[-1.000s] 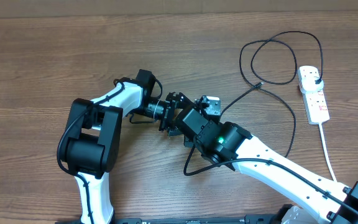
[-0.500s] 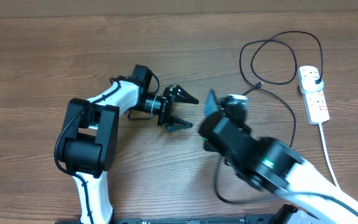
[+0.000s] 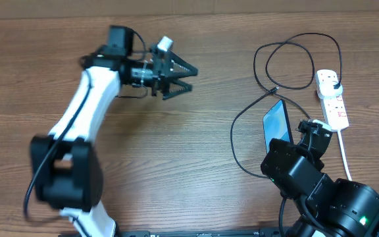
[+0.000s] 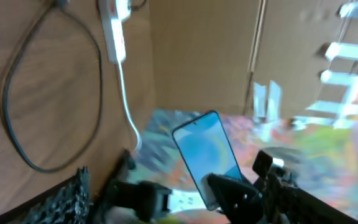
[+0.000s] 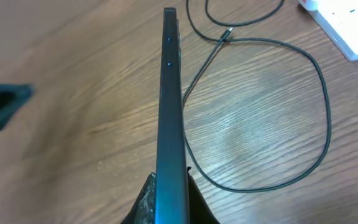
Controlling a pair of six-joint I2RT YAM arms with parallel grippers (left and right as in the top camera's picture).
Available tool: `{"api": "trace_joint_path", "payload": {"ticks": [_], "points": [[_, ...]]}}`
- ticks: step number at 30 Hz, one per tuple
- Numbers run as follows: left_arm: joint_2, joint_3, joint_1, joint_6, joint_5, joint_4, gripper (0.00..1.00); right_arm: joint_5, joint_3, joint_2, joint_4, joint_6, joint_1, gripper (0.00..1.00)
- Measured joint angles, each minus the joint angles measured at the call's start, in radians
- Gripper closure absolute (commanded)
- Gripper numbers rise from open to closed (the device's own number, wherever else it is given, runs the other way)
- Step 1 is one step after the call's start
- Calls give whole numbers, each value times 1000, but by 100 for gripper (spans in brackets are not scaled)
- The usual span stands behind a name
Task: Plug charger to phone and switch on socket
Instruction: 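Carry the phone with the right gripper toward the power strip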
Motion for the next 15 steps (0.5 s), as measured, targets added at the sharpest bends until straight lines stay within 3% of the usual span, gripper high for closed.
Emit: {"api": "trace_joint_path", "payload": {"ticks": [3, 8, 12, 15], "points": [[-129, 10, 24, 69, -117, -105, 9, 11, 0, 1, 2, 51, 0, 96], [-384, 18, 59, 162, -531, -393, 20, 40, 2, 48, 32, 159, 0, 96], [-497, 20, 66, 183, -749, -495, 28, 40, 2, 158, 171, 188, 0, 96], [-557, 19, 72, 185, -835, -522, 29, 13, 3, 254, 318, 197, 0, 96]]}}
